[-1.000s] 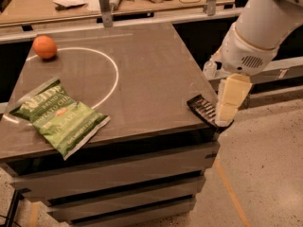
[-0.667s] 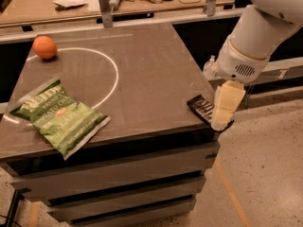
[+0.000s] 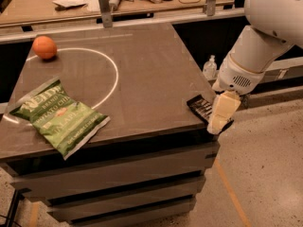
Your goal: Move rxbar chocolate near green jalapeno chip bag
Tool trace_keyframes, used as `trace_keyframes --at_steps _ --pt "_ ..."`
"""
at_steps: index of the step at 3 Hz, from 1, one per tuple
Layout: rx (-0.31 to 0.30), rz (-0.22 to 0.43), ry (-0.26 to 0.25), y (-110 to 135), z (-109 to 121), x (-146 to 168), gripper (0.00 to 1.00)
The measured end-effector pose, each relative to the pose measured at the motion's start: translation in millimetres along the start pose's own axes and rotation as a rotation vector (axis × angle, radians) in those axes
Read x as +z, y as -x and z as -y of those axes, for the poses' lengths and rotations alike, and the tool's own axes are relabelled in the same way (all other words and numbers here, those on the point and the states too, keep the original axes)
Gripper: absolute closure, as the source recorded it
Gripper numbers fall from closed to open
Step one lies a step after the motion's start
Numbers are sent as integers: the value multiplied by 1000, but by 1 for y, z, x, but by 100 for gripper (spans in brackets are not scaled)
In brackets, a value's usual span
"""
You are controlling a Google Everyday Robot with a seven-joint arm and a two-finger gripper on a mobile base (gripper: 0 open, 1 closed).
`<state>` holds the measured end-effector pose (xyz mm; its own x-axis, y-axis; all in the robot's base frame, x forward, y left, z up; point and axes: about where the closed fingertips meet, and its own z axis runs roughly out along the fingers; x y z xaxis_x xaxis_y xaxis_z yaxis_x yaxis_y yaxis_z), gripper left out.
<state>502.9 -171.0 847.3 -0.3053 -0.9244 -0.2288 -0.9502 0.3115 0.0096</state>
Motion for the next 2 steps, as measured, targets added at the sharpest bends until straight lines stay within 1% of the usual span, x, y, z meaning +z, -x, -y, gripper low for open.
trace_keyframes --at_steps 1,2 --pt "26 2 22 -4 0 11 41" --pt "33 -6 28 -4 -1 16 64"
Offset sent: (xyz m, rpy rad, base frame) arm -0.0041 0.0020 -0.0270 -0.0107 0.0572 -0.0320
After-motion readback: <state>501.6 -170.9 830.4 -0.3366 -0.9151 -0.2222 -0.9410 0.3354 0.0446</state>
